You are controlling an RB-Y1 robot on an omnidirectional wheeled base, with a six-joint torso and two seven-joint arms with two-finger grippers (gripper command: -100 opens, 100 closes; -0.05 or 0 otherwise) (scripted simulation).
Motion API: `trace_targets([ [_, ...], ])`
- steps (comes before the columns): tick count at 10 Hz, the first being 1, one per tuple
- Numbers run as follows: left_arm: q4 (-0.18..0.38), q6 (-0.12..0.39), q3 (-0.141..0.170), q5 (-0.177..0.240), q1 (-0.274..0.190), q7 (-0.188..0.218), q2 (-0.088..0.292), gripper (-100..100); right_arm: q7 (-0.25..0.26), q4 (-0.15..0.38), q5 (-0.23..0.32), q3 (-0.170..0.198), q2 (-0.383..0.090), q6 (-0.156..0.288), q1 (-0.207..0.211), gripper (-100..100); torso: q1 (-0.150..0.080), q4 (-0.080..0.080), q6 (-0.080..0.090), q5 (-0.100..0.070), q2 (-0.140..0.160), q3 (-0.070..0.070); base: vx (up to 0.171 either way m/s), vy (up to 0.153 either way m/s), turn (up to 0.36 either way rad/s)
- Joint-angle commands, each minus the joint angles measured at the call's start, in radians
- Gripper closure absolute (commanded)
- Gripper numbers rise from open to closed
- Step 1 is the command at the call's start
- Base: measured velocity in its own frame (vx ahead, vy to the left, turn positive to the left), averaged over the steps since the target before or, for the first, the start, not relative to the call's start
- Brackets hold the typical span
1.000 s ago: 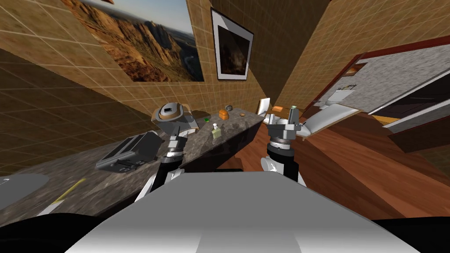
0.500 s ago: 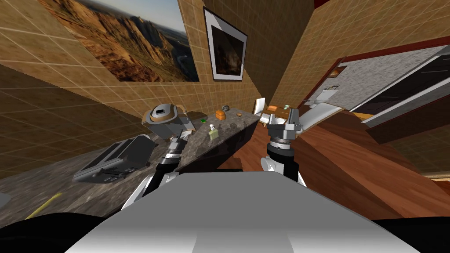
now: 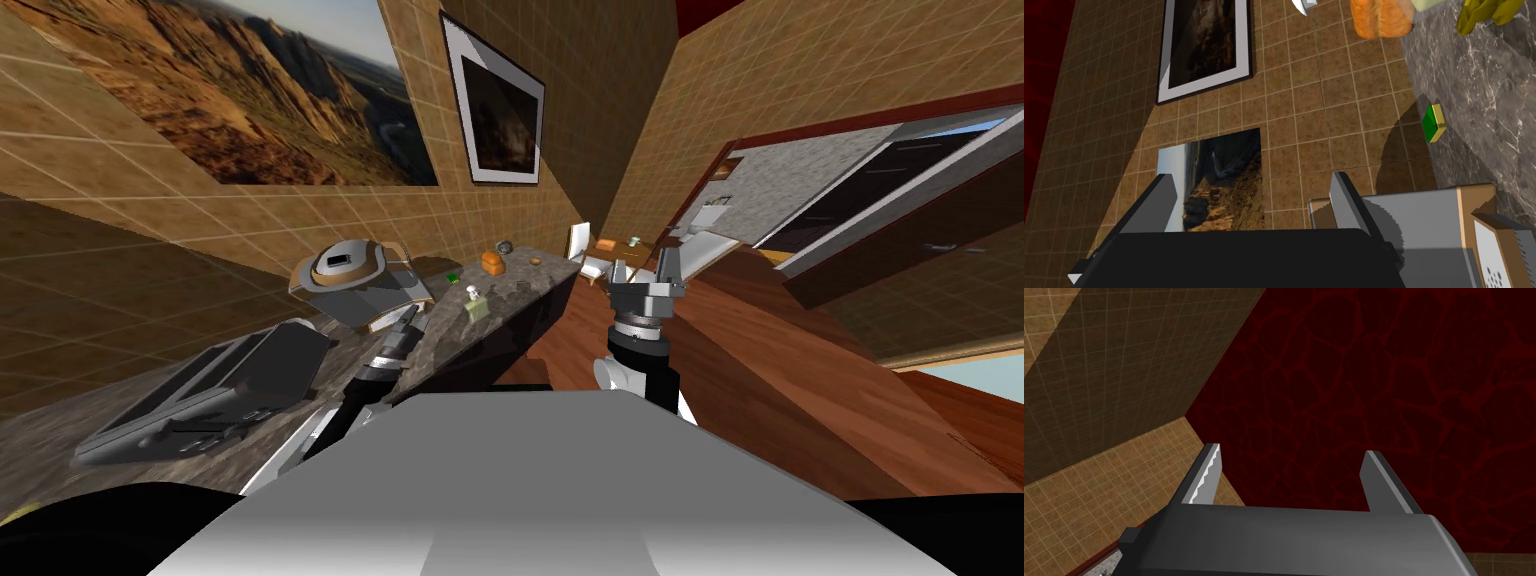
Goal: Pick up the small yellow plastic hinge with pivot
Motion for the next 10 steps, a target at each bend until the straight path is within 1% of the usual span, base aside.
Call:
trace_targets([
  [1, 0.009, 0.004, 0.010, -0.005, 0.012, 0.050, 0.050, -100, 0.000, 0.000, 0.000, 0.000, 0.000, 0.000, 0.000, 0, 0.000, 0.000, 0.000, 0.000, 0.000, 0.000, 0.014, -0.014, -0.097],
  [2, 0.009, 0.004, 0.010, -0.005, 0.012, 0.057, 0.057, -100, 0.000, 0.000, 0.000, 0.000, 0.000, 0.000, 0.000, 0, 0.000, 0.000, 0.000, 0.000, 0.000, 0.000, 0.007, -0.004, 0.011],
  [3, 0.039, 0.004, 0.019, -0.022, 0.037, 0.097, 0.098, -100, 0.000, 0.000, 0.000, 0.000, 0.000, 0.000, 0.000, 0, 0.001, 0.000, -0.001, 0.000, 0.000, 0.000, 0.010, -0.014, -0.222],
  [4, 0.039, 0.004, 0.019, -0.022, 0.037, 0.120, 0.121, -100, 0.000, 0.000, 0.000, 0.000, 0.000, 0.000, 0.000, 0, 0.000, 0.000, 0.000, 0.000, 0.000, 0.000, 0.012, -0.009, -0.109],
  [5, 0.070, 0.004, 0.027, -0.040, 0.063, 0.152, 0.156, -100, 0.000, 0.000, 0.000, 0.000, 0.000, 0.000, 0.000, 0, 0.000, 0.000, -0.001, 0.000, 0.000, 0.000, 0.017, -0.018, -0.195],
  [6, 0.070, 0.004, 0.027, -0.040, 0.063, 0.181, 0.186, -100, 0.000, 0.000, 0.000, 0.000, 0.000, 0.000, 0.000, 0, 0.000, 0.000, 0.000, 0.000, 0.000, 0.000, 0.014, -0.011, -0.111],
  [7, 0.070, 0.004, 0.027, -0.040, 0.063, 0.186, 0.186, -100, 0.000, 0.000, 0.000, 0.000, 0.000, 0.000, 0.000, 0, 0.000, 0.000, -0.001, 0.000, 0.000, 0.000, 0.007, -0.003, 0.022],
  [8, 0.101, 0.003, 0.034, -0.059, 0.090, 0.227, 0.230, -100, 0.000, 0.000, 0.000, 0.000, 0.000, 0.000, 0.000, 0, 0.001, 0.000, -0.001, 0.000, 0.000, 0.000, 0.015, -0.013, -0.184],
  [9, 0.101, 0.003, 0.034, -0.059, 0.090, 0.247, 0.251, -100, 0.000, 0.000, 0.000, 0.000, 0.000, 0.000, 0.000, 0, 0.000, 0.000, 0.000, 0.000, 0.000, 0.000, 0.012, -0.009, -0.142],
  [10, 0.101, 0.003, 0.034, -0.059, 0.090, 0.255, 0.253, -100, 0.000, 0.000, 0.000, 0.000, 0.000, 0.000, 0.000, 0, 0.000, 0.000, 0.000, 0.000, 0.000, 0.000, 0.000, 0.000, 0.000],
])
